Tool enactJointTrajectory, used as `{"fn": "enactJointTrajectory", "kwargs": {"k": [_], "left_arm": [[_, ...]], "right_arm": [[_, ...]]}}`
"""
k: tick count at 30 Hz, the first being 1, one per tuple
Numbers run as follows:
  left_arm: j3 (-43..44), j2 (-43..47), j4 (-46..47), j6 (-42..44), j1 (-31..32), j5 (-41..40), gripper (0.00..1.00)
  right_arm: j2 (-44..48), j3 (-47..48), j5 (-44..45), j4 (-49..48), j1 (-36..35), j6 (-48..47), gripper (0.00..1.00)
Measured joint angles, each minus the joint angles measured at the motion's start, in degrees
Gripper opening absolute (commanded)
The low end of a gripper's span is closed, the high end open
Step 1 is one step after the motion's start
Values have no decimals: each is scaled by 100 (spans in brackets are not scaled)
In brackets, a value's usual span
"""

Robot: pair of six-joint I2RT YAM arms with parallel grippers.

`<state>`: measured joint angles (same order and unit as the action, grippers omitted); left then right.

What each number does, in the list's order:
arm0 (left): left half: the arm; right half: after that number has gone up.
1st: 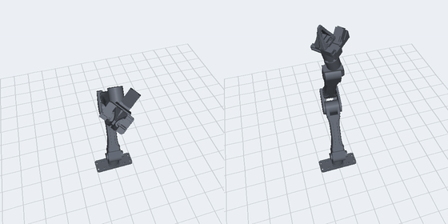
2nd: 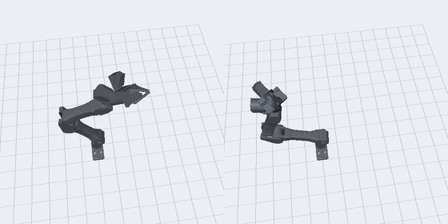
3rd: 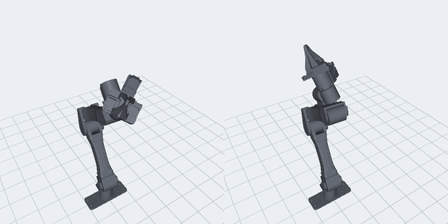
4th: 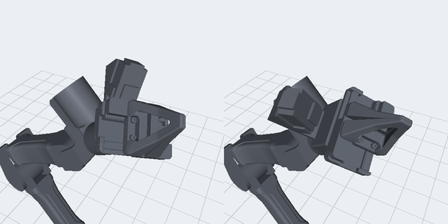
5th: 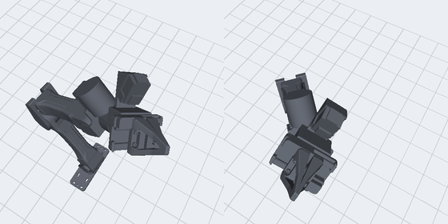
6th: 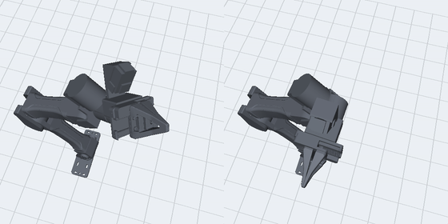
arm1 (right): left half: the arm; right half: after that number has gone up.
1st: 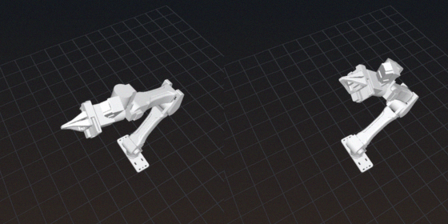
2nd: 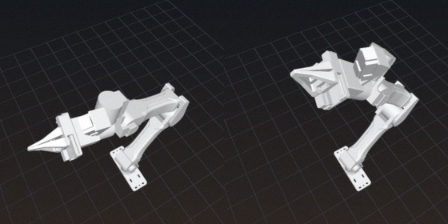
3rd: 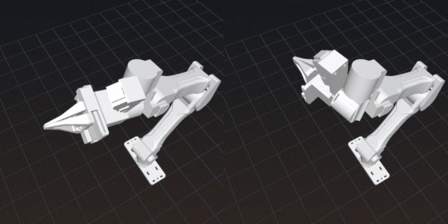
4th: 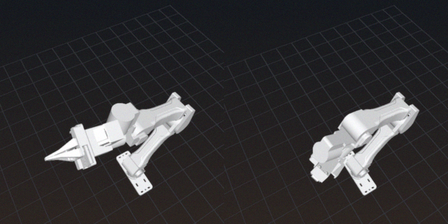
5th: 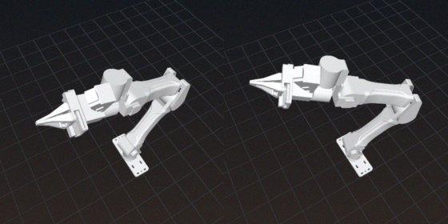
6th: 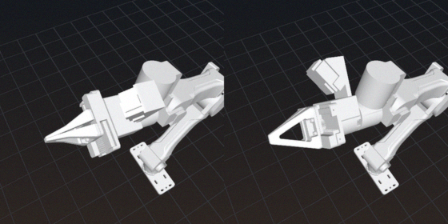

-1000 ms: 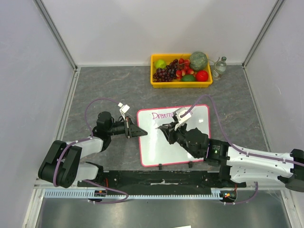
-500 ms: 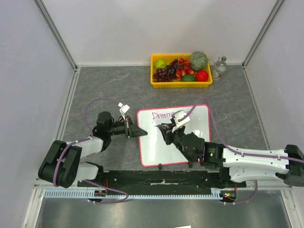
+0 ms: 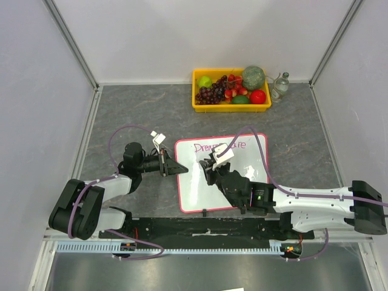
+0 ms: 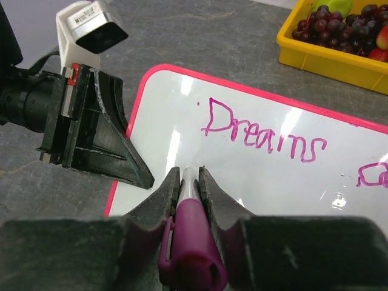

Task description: Write a sentence on the whiteboard

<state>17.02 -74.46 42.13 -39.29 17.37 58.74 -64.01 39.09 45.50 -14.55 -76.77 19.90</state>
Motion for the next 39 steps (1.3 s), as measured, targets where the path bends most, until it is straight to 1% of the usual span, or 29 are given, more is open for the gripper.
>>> {"fn": "enactJointTrajectory", "kwargs": {"k": [8,20,39], "left_arm": [[-7,2,-9,0,0,-7,2],[-7,2,-24,0,-2,-15,2],[-11,2,-28,4,-4,-15,2]], "right_arm": [[-118,-195,140,-190,0,13,0],[-63,-308,129,-254,0,186,0],[173,-501,-297,0,0,564,0]]}}
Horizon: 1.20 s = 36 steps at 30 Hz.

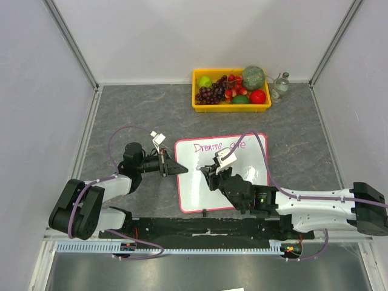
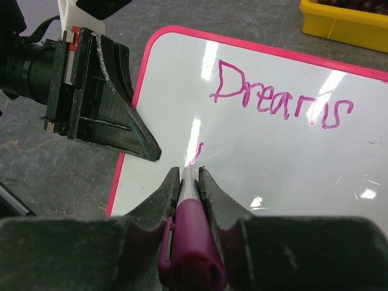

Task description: Write a sentence on the whiteboard

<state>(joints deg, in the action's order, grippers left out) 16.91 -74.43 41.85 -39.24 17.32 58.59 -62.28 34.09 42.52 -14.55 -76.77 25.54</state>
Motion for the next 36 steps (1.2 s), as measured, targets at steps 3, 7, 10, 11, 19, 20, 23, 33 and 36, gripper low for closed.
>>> {"fn": "enactJointTrajectory", "kwargs": {"k": [3,7,10,11,19,20,23,33,36], "left_arm": [[0,0,2,4,0,-2,2],[0,0,0,9,0,0,2],[0,0,2,11,0,2,2],[0,0,2,11,0,2,2],[0,2,9,26,0,9,2],[0,2,9,26,0,9,2],[0,2,9,26,0,11,2],[0,2,11,26,0,11,2],[0,2,11,26,0,11,2]], "right_arm": [[37,-35,-94,50,0,48,0],[96,-72,-221,127,0,98,0],[138,-92,-306,186,0,116,0],[144,-96,-334,203,0,133,0],[219,-96,-516,363,0,188,0],[249,-96,-516,396,0,179,0],[352,-94,-498,472,7,94,0],[518,208,-374,393,295,-282,0],[466,208,-398,365,463,-286,0]]}}
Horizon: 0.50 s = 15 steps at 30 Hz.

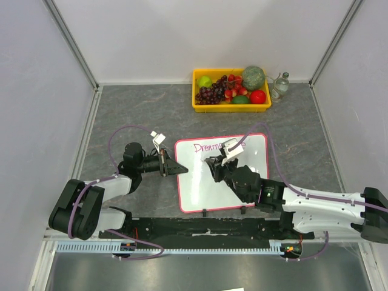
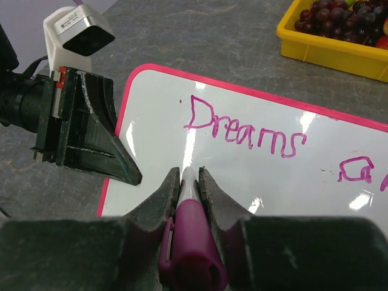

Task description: Write a sentence on the whiteboard

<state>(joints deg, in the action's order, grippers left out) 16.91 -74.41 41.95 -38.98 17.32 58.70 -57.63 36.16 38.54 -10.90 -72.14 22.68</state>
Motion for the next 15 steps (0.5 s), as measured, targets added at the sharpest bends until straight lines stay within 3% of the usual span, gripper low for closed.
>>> {"fn": "enactJointTrajectory", "kwargs": {"k": [15], "left_arm": [[0,0,0,2,0,2,2]], "right_arm": [[-173,-2,-439,-337,299,76,0]]}}
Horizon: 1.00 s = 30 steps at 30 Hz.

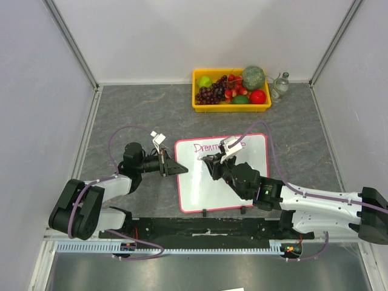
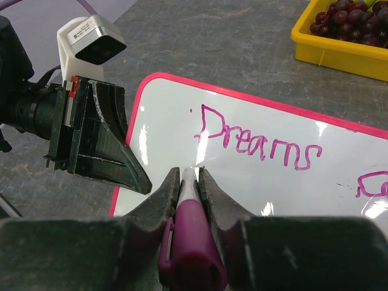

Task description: Write a sentence on the whiteboard

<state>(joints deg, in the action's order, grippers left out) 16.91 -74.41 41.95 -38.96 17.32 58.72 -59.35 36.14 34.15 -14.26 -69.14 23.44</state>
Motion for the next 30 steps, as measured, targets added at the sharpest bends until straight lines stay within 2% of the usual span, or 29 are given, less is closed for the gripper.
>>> {"fn": "enactJointTrajectory", "kwargs": {"k": [30], "left_arm": [[0,0,-2,0,0,-2,2]], "right_arm": [[98,-195,-11,177,0,205,0]]}}
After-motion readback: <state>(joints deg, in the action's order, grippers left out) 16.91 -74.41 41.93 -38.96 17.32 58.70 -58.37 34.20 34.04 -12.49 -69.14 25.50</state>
